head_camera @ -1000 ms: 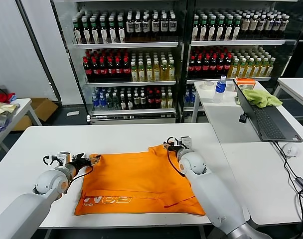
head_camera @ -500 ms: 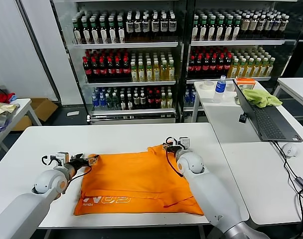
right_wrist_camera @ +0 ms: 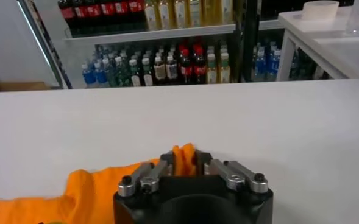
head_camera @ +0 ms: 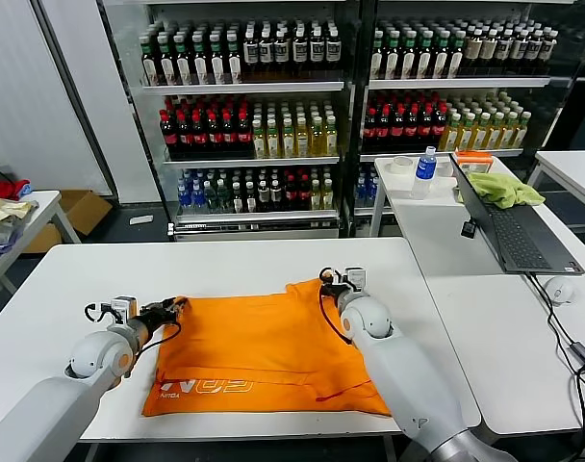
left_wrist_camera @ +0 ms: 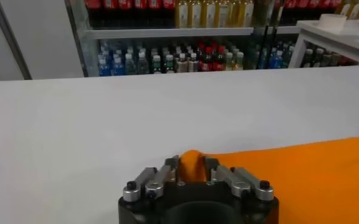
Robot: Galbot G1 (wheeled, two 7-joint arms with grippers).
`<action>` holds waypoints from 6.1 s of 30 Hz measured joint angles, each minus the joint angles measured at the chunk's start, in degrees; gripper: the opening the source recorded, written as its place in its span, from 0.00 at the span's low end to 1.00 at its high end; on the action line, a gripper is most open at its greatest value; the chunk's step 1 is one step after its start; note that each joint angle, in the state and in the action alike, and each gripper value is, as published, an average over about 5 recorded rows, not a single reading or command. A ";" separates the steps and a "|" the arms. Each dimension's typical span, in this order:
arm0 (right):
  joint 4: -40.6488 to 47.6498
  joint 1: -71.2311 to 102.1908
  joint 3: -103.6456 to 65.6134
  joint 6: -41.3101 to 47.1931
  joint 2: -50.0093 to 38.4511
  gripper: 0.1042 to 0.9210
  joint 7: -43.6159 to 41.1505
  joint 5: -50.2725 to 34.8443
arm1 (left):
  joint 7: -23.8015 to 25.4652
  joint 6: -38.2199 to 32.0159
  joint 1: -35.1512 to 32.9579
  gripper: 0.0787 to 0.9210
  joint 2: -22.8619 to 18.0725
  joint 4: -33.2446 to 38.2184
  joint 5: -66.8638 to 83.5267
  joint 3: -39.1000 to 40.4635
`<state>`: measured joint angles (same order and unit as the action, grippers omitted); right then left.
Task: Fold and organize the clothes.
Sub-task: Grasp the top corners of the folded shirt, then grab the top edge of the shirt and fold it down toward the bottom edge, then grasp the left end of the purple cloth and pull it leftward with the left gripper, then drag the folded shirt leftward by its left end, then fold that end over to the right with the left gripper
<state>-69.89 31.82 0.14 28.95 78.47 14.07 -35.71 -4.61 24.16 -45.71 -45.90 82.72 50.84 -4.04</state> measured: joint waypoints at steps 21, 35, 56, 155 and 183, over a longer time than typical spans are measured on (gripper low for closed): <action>-21.27 10.75 -3.25 1.72 -8.88 0.01 2.07 -3.57 | 2.21 -4.99 -8.87 0.00 5.75 10.05 2.59 -5.69; -36.71 26.06 -7.90 1.30 -14.81 0.01 1.34 -2.98 | 3.02 -7.42 -23.78 0.00 8.79 19.85 2.78 -14.00; -42.35 33.28 -10.14 -0.25 -17.23 0.01 0.14 -1.35 | 3.30 -8.04 -33.46 0.00 9.82 23.97 1.72 -18.69; -54.60 48.03 -15.79 -0.20 -17.95 0.88 -0.02 7.85 | -16.19 -1.06 -41.92 0.03 7.00 24.37 -14.00 -37.96; -55.45 51.18 -19.84 -0.28 -17.41 0.88 0.07 8.76 | -18.36 8.02 -34.58 0.03 3.04 41.88 7.59 -27.12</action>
<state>-125.35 82.99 -19.70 28.67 61.06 14.13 -26.95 -22.97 32.18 -80.30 -42.86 124.60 58.43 -31.16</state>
